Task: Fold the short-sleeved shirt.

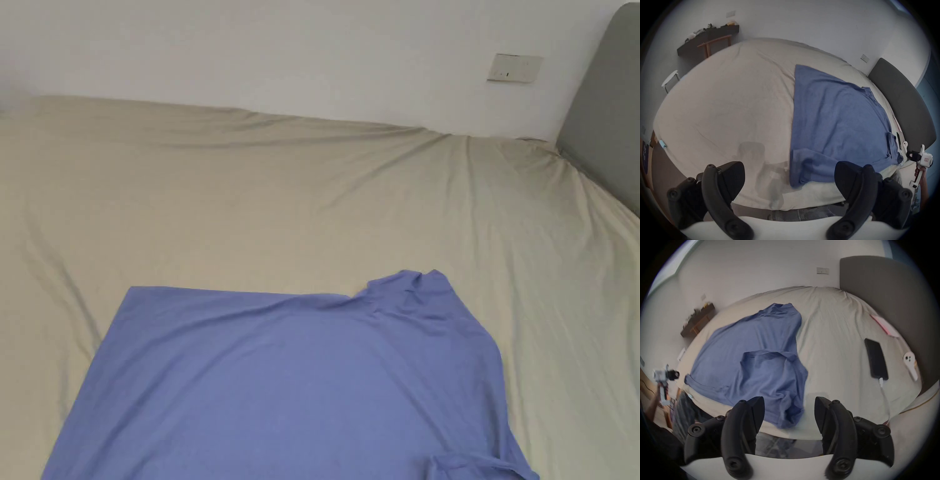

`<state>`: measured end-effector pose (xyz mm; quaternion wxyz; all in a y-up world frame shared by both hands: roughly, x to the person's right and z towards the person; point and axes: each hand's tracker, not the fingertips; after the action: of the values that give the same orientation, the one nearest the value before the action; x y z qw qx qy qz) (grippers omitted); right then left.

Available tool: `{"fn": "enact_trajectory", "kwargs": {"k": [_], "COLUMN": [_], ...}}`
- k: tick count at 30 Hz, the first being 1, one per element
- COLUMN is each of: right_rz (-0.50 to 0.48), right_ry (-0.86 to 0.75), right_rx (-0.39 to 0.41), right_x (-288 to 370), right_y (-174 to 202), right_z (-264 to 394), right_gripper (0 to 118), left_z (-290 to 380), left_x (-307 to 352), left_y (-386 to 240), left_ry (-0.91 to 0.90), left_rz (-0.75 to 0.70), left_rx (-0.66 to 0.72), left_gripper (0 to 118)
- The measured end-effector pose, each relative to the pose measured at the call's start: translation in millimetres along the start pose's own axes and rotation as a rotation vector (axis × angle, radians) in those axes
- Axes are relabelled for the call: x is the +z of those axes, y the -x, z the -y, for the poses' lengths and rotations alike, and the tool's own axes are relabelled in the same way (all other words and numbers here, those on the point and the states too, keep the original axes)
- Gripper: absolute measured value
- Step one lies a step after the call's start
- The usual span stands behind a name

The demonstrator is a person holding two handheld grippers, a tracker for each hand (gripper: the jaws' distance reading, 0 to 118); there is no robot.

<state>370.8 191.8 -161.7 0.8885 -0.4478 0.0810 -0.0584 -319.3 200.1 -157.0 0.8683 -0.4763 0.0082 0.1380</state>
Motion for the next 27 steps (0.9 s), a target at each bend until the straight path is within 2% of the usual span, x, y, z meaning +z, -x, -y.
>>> {"fn": "enact_trajectory", "kwargs": {"k": [2,4,6,7,9,10,11,12,13,14,15,16,19,27], "right_rz": [-0.020,0.047,0.063,0.048,-0.005,-0.008,0.026,0.065,0.037,-0.024,-0.074,-0.019,-0.008,-0.064], "right_ry": [0.056,0.086,0.132,0.157,0.206,0.208,0.205,0.187,0.182,0.195,0.211,0.204,0.191,0.114], "right_rx": [-0.008,0.051,0.096,0.088,0.044,0.045,0.054,0.062,0.059,0.038,0.003,0.016,0.074,0.007], "right_x": [-12,-28,-43,-51,-63,-67,-70,-70,-69,-70,-71,-68,-63,-43], "right_y": [4,11,15,14,16,17,21,22,23,22,22,26,30,18], "right_z": [5,12,17,19,21,23,24,24,21,18,16,13,10,0], "right_gripper": [70,70,70,68,57,48,39,22,12,12,12,12,11,11], "left_z": [0,3,5,7,9,9,7,7,7,7,9,9,5,-10], "left_x": [-13,-29,-41,-51,-56,-59,-62,-64,-63,-61,-57,-56,-54,-36], "left_y": [-4,-9,-19,-15,-20,-23,-27,-30,-31,-32,-35,-36,-36,-25], "left_ry": [0.099,0.141,0.150,0.159,0.145,0.145,0.161,0.162,0.159,0.151,0.124,0.104,0.099,0.050], "left_rz": [0.054,0.041,0.001,-0.008,-0.021,-0.026,-0.055,-0.079,-0.070,-0.078,-0.084,-0.085,-0.087,-0.014], "left_rx": [0.005,-0.007,-0.037,-0.058,-0.081,-0.094,-0.115,-0.126,-0.134,-0.147,-0.153,-0.153,-0.133,-0.010], "left_gripper": [111,110,107,96,63,56,56,53,35,15,15,10,8,7]}}
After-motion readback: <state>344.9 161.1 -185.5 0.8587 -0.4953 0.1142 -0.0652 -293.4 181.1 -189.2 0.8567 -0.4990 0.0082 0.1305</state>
